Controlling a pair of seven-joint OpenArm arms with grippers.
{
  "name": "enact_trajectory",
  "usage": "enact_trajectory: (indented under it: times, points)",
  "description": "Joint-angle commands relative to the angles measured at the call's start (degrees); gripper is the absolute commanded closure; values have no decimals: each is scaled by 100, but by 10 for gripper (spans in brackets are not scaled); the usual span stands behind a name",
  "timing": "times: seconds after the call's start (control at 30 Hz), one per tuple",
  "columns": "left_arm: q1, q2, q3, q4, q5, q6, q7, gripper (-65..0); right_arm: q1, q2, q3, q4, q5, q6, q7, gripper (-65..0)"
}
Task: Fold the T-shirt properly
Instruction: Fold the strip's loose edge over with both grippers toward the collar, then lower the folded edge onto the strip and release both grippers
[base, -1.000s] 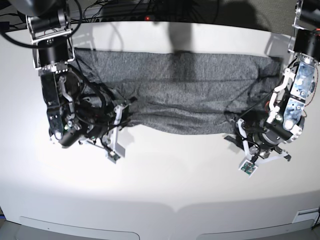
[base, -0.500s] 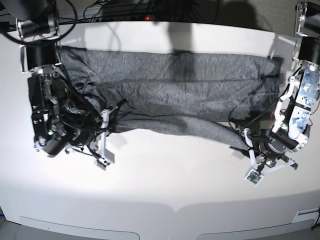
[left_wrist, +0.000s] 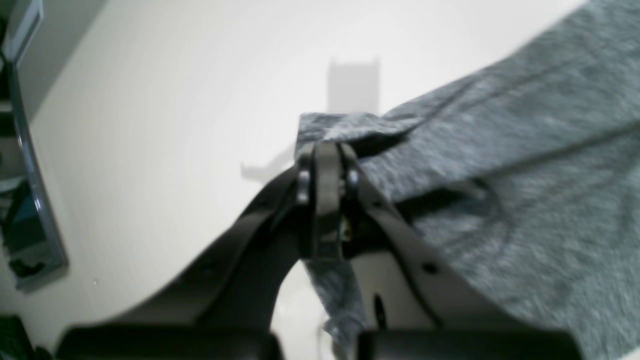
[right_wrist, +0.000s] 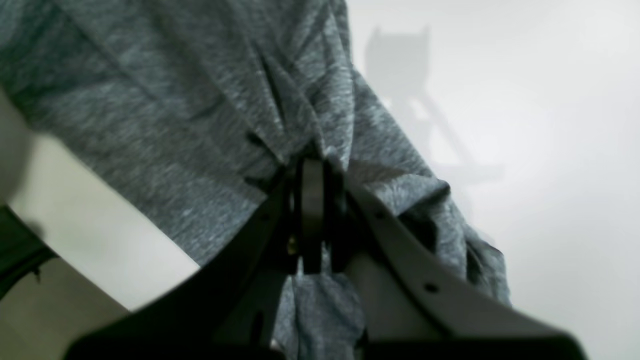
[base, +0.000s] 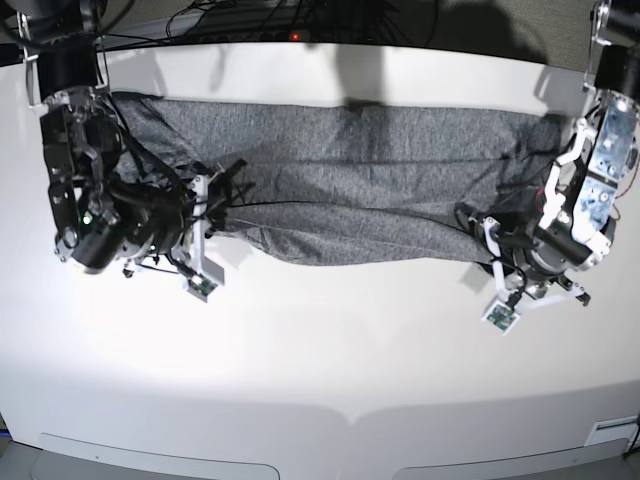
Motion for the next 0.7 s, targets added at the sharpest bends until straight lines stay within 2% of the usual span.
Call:
enact_trajectory:
  times: [0.0,0.2,0.43,0.67]
  points:
    - [35,-68,-46,195,122,44,-7,0,-15,118,63,160,-31,25,24,0]
    - [776,-70,-46,866,535,164,125,0,-726,334,516,605,-144,25,17,0]
    - [1469,-68,-46,1582,1237,448,166,0,-1552,363,1641,1399,-85,25,22,0]
    - [1904,-50,-44,1668,1241,492,225,0,-1993,361,2135,1528,-83,25,20,0]
